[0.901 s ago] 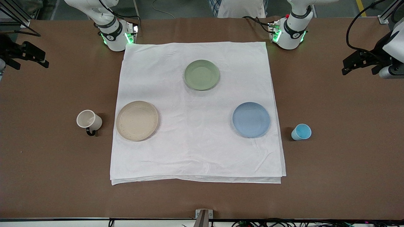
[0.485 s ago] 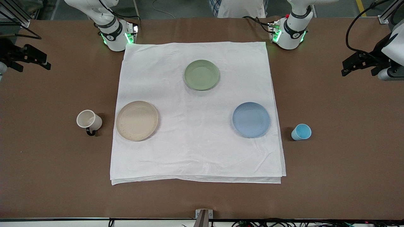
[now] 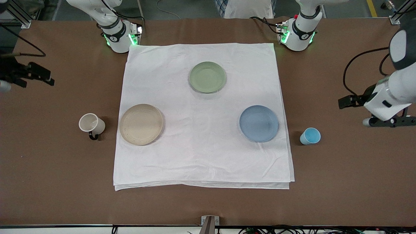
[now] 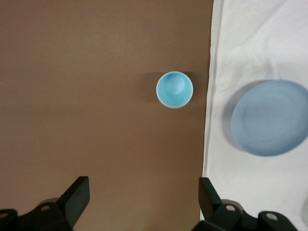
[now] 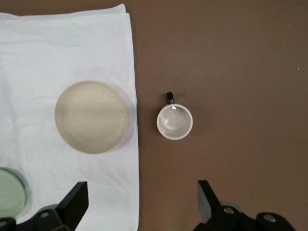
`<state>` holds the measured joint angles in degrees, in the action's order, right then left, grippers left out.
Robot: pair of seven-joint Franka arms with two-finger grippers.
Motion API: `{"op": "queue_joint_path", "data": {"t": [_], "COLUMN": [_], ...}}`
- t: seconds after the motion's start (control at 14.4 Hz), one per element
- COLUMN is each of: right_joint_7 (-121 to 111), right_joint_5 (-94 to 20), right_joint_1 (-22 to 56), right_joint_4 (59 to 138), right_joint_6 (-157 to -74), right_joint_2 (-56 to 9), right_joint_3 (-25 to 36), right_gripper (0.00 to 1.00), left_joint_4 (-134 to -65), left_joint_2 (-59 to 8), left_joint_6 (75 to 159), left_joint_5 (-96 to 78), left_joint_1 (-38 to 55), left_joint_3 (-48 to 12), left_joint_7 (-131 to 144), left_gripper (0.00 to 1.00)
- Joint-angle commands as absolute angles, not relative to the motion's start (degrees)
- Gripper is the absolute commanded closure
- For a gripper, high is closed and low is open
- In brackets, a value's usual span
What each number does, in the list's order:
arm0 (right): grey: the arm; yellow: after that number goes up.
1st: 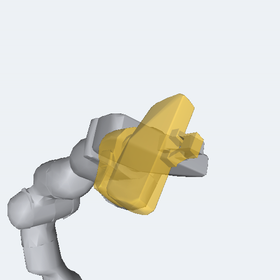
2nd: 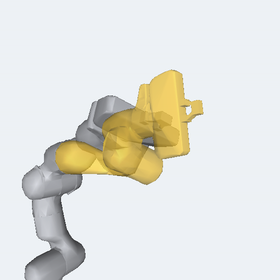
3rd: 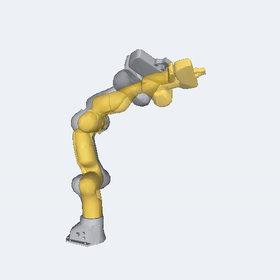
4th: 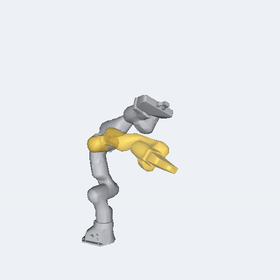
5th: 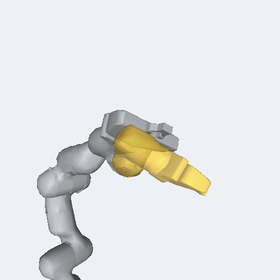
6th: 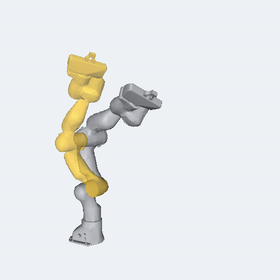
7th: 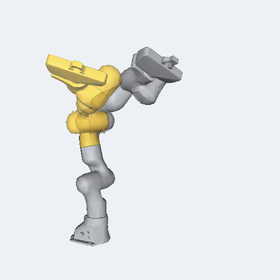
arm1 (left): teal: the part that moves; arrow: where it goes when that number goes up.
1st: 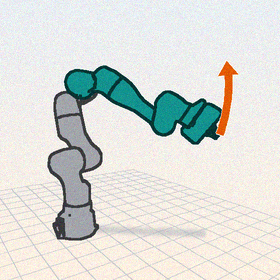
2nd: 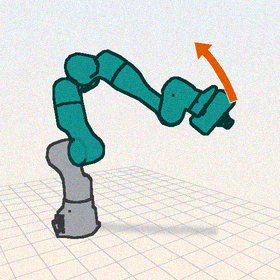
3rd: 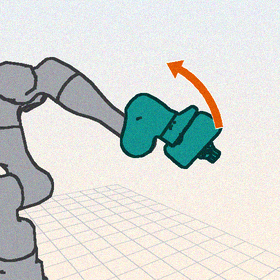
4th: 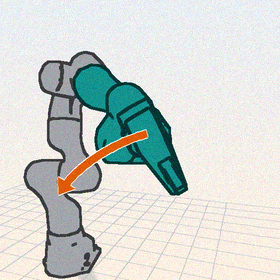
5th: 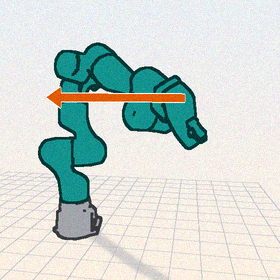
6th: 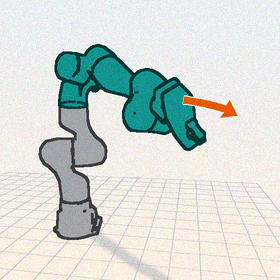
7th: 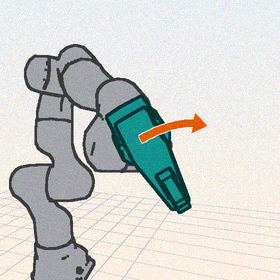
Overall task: Place blue cup in blue plate and white mug in gray plate
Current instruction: 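Grasp the white mug with the right gripper while the left gripper grasps the cup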
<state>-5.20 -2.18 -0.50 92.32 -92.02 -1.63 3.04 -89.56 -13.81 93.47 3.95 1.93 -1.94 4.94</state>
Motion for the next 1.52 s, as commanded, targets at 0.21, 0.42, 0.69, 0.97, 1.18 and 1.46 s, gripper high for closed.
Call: {"op": "queue_joint_path", "data": {"t": [0.21,0.42,0.69,0.97,1.18,1.46], "right_joint_7": [-5.5,-5.4,-6.3,-9.1,-9.5,-9.4], "right_joint_5": [-2.9,-3.0,-2.8,-2.8,-2.8,-3.0], "right_joint_1": [-1.1,-1.1,-2.3,-2.6,-3.1,-3.0], "right_joint_4": [92.4,95.2,99.8,105.9,108.9,110.5], "right_joint_6": [-108.4,-117.7,-126.2,-130.9,-130.3,-127.0], "right_joint_2": [-20.1,-25.2,-30.1,-30.0,-29.0,-25.9], "right_joint_3": [3.1,3.1,3.1,3.1,3.1,2.9], "right_gripper": [0.0,0.0,0.0,0.01,0.23,0.74], "left_joint_4": [-104.6,-106.6,-109.2,-109.1,-108.6,-108.5], "left_joint_2": [-18.0,-23.0,-25.8,-27.9,-28.2,-26.2], "left_joint_6": [120.2,127.3,131.2,131.3,131.3,130.1], "left_joint_5": [4.6,4.8,4.8,4.6,4.6,4.5], "left_joint_1": [1.5,-0.3,-1.0,-0.8,-0.1,-0.3], "left_joint_3": [-2.0,-2.1,-2.2,-2.4,-2.4,-5.7], "left_joint_7": [9.4,9.2,9.2,9.2,9.2,9.5], "left_gripper": [0.0,0.05,0.25,0.71,1.0,1.0]}}
